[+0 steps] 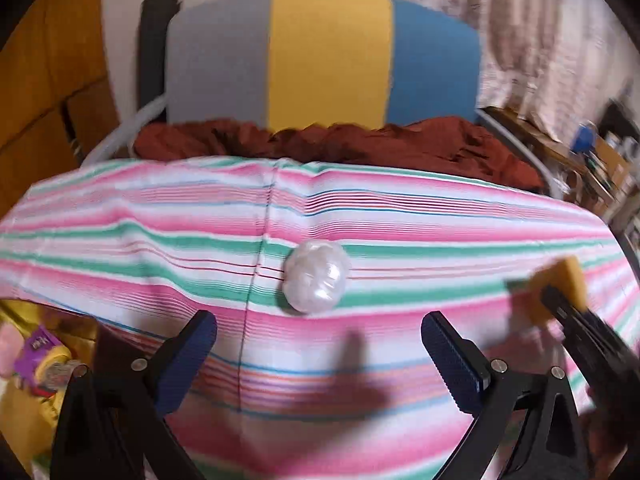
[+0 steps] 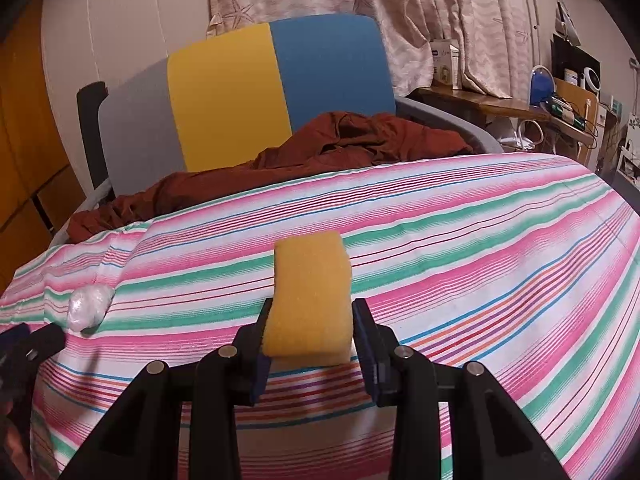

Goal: Organize objects

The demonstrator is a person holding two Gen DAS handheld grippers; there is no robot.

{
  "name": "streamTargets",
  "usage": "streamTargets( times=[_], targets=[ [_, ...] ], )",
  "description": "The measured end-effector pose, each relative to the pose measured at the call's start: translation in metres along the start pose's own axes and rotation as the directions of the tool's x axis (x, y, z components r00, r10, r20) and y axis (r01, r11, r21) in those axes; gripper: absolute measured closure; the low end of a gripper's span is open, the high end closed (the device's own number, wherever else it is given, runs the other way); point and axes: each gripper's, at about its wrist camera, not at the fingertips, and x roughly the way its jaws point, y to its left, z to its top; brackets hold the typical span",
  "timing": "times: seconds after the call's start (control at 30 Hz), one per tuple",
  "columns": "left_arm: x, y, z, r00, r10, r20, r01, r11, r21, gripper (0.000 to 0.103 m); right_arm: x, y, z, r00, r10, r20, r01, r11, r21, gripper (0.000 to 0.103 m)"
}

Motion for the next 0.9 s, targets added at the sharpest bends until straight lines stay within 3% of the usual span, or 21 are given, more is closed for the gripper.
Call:
streamTargets(
  times=[0.1,0.23,0.43,0.53,0.9],
  targets=[
    [0.012,0.003,0.01,1.0,-0.004,0.016,0.004,1.0,-0.017,0.002,-0.002,-0.003,-0.001,1.0,0.002,0.011,-0.002,1.0,0.018,0.066],
    [0.026,-0.003,0.02,1.0,0.002,0.026,-0.003,1.0,0.022,0.013,-0.003,-0.003,-0.001,1.0,-0.005,0.018,0.004,1.0,0.019,0.066],
    [0.048,0.003,0.019,1.0,0.012,0.028,-0.012,1.0,-0.001,0.015,-0.004,0.001,-0.001,1.0,-0.015,0.024,0.015,1.0,-0.005,0.066],
    [0.054,0.004,0.014,0.999,0.025,0.041,-0.026,0.999,0.022,0.028,-0.003,0.003,-0.001,1.0,-0.018,0.024,0.019,1.0,-0.014,0.066],
    [0.055,0.01,0.009,0.997,0.051,0.052,-0.051,0.999,-0.004,0.057,-0.006,0.004,-0.003,0.999,-0.03,0.032,0.031,0.999,-0.021,0.066]
  ],
)
